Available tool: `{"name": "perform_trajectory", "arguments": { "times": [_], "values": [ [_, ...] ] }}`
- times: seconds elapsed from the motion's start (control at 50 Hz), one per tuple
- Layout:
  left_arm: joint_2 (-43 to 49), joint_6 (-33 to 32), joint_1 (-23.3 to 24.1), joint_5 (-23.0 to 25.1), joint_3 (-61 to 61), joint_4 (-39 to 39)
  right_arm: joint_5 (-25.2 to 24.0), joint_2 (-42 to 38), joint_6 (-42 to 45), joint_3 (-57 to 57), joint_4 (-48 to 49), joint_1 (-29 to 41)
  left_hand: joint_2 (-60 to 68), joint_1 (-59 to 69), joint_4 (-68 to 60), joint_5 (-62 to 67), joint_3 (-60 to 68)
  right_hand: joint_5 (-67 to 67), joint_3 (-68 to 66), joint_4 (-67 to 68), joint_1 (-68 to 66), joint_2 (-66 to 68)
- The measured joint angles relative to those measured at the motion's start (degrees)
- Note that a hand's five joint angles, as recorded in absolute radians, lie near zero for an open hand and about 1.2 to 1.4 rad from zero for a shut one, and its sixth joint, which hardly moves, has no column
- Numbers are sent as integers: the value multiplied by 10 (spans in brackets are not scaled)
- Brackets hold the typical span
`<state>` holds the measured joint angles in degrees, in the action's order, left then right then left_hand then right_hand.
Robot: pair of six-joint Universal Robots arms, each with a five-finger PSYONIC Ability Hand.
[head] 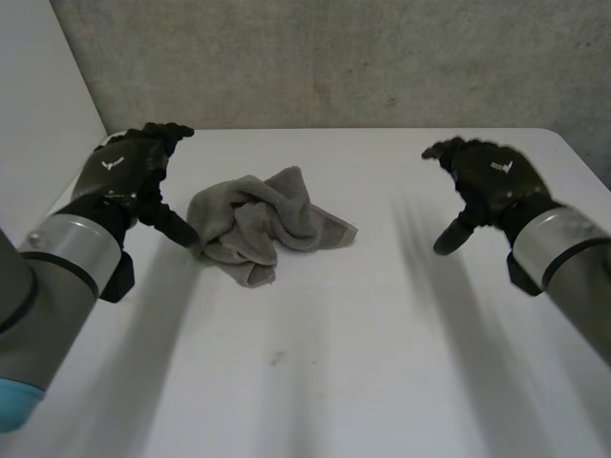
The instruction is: Fold the towel.
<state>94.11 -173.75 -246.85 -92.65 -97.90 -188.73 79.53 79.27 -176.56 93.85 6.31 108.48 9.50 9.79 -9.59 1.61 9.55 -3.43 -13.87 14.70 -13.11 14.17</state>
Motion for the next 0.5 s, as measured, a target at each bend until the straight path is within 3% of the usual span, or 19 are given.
{"name": "perform_trajectory", "arguments": {
  "times": [0.24,0.5],
  "values": [
    [116,-2,1,1,-12,-138,-3,-114,-49,9,99,37,0,0,1,-1,0,0,0,0,0,0],
    [262,-2,-23,13,108,-152,-3,-308,-56,-204,70,78,3,2,-2,-1,2,0,0,0,0,0]
  ]
}}
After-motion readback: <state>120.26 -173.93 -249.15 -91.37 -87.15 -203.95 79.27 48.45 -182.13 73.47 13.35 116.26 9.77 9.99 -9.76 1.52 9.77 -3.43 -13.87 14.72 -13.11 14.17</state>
